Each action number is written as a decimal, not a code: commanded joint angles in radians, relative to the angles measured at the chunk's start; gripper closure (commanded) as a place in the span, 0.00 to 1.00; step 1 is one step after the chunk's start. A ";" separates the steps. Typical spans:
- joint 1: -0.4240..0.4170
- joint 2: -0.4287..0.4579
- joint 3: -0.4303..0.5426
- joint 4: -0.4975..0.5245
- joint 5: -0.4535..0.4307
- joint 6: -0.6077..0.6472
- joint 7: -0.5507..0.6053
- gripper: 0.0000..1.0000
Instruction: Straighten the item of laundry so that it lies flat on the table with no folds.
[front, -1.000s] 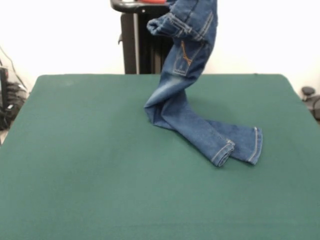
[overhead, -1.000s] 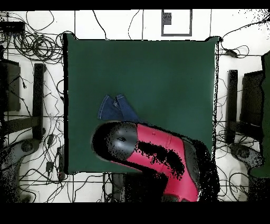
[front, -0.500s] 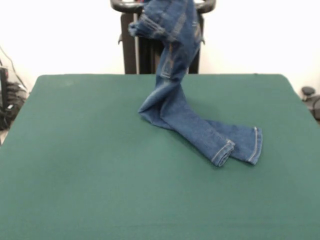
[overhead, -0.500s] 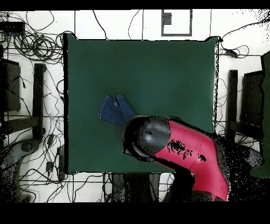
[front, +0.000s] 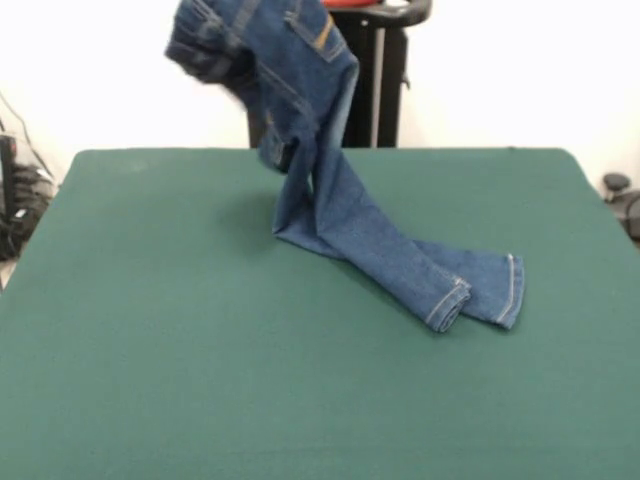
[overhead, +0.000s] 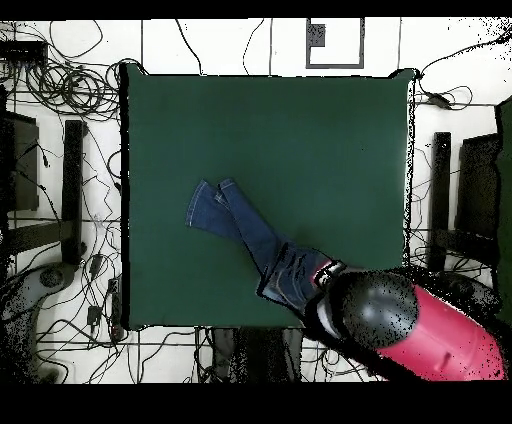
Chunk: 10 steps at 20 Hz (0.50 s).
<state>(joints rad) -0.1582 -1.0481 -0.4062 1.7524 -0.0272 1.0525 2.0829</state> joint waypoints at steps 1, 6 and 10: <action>-0.072 -0.067 0.142 0.207 -0.053 -0.132 -0.316 1.00; -0.094 -0.089 0.178 0.258 -0.058 -0.181 -0.281 1.00; -0.107 -0.104 0.200 0.292 -0.068 -0.241 -0.260 1.00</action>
<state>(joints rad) -0.2678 -1.1391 -0.3681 1.8854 -0.0831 0.8902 2.0821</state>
